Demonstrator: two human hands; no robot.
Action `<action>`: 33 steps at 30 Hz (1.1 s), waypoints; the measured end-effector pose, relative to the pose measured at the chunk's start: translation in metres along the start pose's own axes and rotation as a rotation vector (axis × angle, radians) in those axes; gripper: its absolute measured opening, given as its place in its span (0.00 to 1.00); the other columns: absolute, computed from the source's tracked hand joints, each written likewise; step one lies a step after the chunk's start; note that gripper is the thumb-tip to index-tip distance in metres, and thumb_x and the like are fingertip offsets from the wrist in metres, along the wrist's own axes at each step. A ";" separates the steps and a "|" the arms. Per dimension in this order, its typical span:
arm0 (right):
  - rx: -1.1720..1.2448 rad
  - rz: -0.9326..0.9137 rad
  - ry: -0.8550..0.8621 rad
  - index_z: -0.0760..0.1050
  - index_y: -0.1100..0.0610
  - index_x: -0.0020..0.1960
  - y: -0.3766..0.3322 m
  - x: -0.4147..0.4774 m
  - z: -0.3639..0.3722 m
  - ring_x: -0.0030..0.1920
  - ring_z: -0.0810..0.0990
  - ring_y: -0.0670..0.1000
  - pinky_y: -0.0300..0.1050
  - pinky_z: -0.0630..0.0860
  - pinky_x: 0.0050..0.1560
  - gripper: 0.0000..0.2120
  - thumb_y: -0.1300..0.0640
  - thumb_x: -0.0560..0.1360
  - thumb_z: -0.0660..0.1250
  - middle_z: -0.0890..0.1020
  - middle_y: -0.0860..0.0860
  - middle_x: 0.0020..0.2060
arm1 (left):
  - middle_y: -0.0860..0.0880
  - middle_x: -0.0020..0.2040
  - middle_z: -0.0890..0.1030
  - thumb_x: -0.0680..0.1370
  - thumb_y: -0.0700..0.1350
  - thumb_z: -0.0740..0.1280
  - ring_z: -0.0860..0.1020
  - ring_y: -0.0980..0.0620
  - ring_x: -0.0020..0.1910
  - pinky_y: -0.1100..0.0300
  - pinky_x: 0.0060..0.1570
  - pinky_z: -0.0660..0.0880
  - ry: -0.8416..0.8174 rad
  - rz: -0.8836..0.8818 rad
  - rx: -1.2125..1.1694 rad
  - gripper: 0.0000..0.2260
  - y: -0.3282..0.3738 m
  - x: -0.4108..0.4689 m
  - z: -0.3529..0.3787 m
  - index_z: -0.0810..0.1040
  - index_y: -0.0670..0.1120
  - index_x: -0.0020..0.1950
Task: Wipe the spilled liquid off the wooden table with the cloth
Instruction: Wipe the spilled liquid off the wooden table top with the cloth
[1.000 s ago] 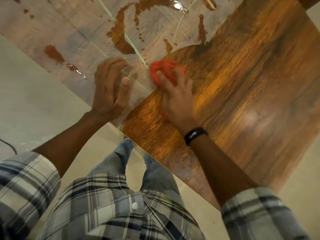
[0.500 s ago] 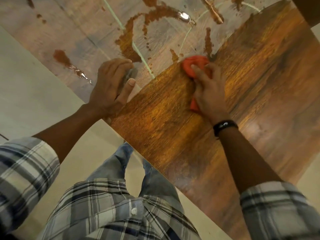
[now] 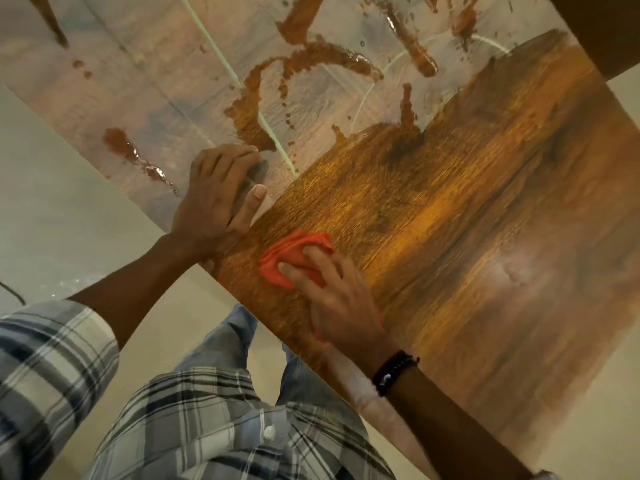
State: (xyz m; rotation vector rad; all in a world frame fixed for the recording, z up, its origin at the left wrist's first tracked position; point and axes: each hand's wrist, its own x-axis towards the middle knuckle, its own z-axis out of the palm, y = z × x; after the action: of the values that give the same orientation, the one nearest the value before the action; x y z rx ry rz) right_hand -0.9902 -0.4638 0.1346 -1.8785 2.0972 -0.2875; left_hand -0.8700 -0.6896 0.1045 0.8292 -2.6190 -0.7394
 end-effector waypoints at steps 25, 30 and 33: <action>-0.011 0.180 0.178 0.72 0.47 0.71 0.138 0.068 -0.053 0.56 0.72 0.59 0.52 0.76 0.52 0.23 0.59 0.78 0.60 0.71 0.57 0.69 | 0.38 0.67 0.75 0.84 0.59 0.47 0.70 0.37 0.68 0.44 0.70 0.59 -0.077 -0.029 0.164 0.29 0.004 0.002 0.002 0.72 0.39 0.71; 0.026 0.611 0.361 0.71 0.46 0.72 0.261 0.127 -0.107 0.67 0.66 0.62 0.57 0.68 0.67 0.20 0.56 0.81 0.58 0.66 0.59 0.71 | 0.39 0.66 0.76 0.84 0.59 0.48 0.70 0.40 0.67 0.43 0.70 0.60 -0.048 -0.018 0.167 0.28 0.006 0.001 0.002 0.73 0.39 0.70; -0.017 0.707 0.394 0.72 0.47 0.71 0.262 0.150 -0.110 0.68 0.66 0.63 0.58 0.67 0.68 0.19 0.55 0.81 0.58 0.65 0.59 0.72 | 0.39 0.65 0.76 0.84 0.59 0.47 0.70 0.40 0.66 0.43 0.69 0.60 -0.048 -0.018 0.166 0.30 0.007 0.002 0.001 0.73 0.39 0.69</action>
State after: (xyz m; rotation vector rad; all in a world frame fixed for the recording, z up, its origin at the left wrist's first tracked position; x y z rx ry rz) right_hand -1.2864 -0.5871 0.1312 -1.0259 2.8615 -0.4890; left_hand -0.8754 -0.6851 0.1077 0.8920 -2.7483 -0.5591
